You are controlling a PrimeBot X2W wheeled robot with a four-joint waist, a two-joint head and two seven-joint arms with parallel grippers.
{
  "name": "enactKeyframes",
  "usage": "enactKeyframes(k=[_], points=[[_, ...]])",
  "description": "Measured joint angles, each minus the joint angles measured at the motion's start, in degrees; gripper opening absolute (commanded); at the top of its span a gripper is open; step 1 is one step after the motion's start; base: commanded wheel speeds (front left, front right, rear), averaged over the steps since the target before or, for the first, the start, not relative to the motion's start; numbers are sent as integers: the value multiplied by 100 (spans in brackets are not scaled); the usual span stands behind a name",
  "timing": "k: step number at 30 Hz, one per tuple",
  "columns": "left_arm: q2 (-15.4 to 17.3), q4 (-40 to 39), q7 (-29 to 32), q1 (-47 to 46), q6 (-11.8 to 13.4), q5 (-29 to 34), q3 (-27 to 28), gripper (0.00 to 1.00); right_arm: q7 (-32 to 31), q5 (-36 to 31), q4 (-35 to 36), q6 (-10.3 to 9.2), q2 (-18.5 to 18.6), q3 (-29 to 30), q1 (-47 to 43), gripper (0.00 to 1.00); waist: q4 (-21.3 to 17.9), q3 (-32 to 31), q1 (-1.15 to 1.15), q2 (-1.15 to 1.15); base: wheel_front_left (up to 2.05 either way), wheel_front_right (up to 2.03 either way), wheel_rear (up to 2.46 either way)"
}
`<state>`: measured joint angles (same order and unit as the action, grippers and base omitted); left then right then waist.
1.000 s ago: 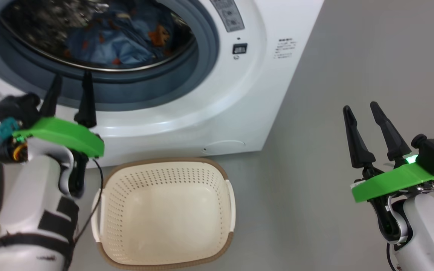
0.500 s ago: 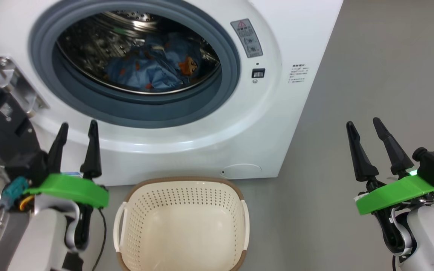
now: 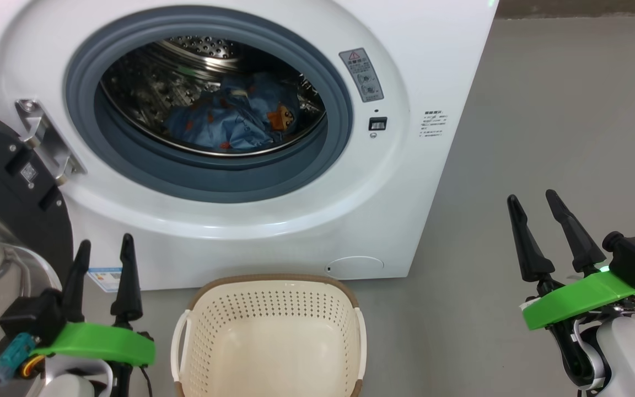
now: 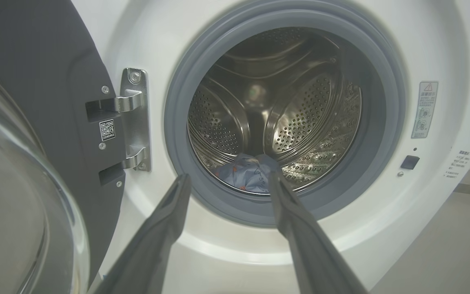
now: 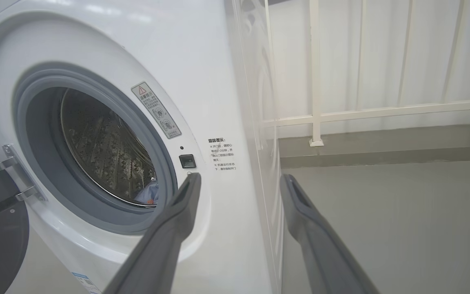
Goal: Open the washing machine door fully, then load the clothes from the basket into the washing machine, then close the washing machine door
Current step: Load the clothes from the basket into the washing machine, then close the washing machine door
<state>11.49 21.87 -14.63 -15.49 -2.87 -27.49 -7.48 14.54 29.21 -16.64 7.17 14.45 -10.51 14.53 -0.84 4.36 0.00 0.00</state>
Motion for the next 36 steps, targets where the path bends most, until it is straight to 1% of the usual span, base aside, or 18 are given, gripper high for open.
enactKeyframes(k=[2,8,20,27,36], points=[[11,-107,0,92,45,2,2,100,0,0,1,0,5,0,-4,100,-8,-29,0,0,0,0,0],[14,-419,0,279,75,46,41,100,0,0,1,0,41,-19,-63,100,-17,-111,0,0,0,0,0],[14,-427,2,404,58,42,15,100,0,20,-18,0,63,-146,-124,100,-85,-127,0,0,0,0,0],[52,-434,52,404,142,44,-15,100,0,27,-34,0,69,-189,-124,100,-121,-74,1,0,0,0,0],[81,-433,52,403,168,81,-74,100,0,47,-54,0,79,-212,-124,100,-129,-61,0,0,0,0,0]])
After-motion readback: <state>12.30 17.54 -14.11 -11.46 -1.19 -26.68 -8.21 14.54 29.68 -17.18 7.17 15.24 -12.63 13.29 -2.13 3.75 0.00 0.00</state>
